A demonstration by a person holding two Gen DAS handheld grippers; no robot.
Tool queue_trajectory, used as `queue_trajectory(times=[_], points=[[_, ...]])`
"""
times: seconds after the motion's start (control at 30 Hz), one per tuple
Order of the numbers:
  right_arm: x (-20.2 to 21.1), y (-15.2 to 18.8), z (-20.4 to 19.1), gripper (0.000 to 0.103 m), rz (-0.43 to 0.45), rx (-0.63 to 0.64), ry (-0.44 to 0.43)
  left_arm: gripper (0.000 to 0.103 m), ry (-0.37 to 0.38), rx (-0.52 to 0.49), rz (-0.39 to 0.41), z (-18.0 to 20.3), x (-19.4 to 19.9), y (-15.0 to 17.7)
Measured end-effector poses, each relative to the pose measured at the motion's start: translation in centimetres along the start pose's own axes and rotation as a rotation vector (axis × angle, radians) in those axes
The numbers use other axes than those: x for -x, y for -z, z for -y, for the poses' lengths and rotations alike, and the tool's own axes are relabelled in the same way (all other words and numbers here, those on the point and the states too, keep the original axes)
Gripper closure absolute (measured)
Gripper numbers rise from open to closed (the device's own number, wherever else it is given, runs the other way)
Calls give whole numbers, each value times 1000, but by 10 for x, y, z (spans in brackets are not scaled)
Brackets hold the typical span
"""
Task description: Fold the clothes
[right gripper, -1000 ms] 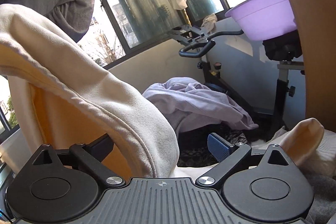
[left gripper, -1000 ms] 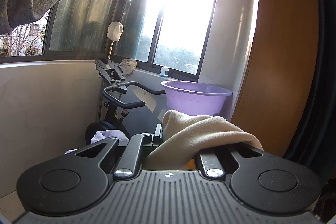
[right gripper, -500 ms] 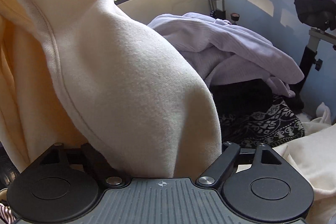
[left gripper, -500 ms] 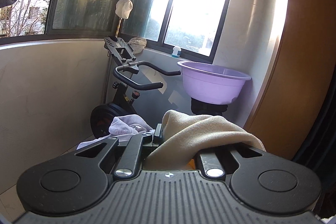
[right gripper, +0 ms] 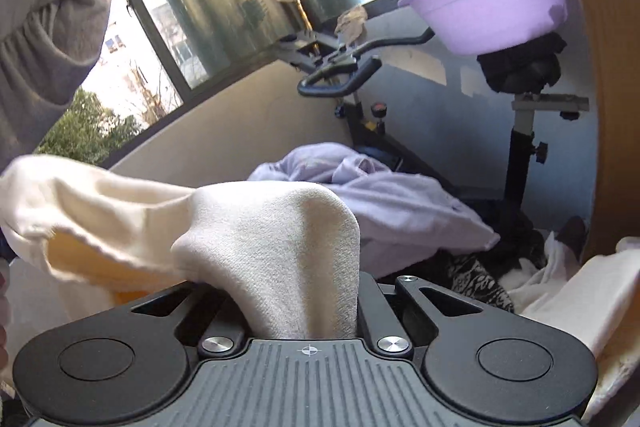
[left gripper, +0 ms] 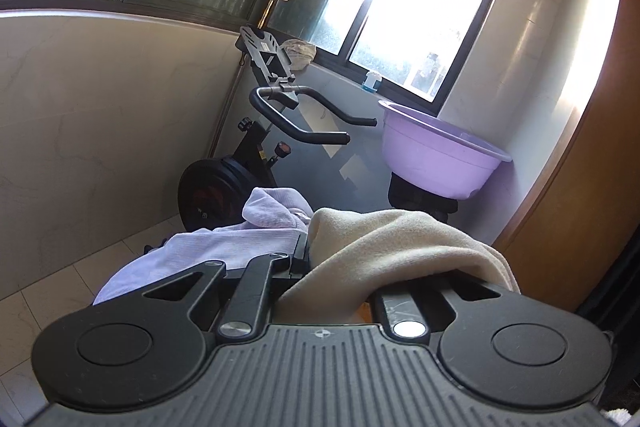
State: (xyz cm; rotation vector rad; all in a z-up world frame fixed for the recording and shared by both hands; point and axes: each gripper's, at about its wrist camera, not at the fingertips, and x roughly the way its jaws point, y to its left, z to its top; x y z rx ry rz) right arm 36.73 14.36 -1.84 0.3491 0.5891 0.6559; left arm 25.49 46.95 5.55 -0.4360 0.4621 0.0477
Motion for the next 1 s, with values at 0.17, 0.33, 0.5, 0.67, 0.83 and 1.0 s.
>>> queue_trajectory(times=[0.17, 0.33, 0.5, 0.67, 0.83, 1.0], points=[[51, -35, 8, 99, 114, -69, -107, 92, 18, 14, -87, 26, -12, 19], [107, -44, -5, 99, 168, 18, -177, 92, -13, -3, -169, 74, -9, 44], [158, -33, -5, 99, 137, 64, -189, 92, -59, 5, -232, 116, -1, 70], [205, -20, 5, 99, 106, 60, -207, 92, -101, -4, -223, 152, 21, 97], [244, -7, 11, 99, 78, 69, -217, 92, -97, 3, -222, 177, 42, 123], [279, 8, 7, 99, 89, 72, -199, 92, -60, 13, -243, 193, 61, 144]])
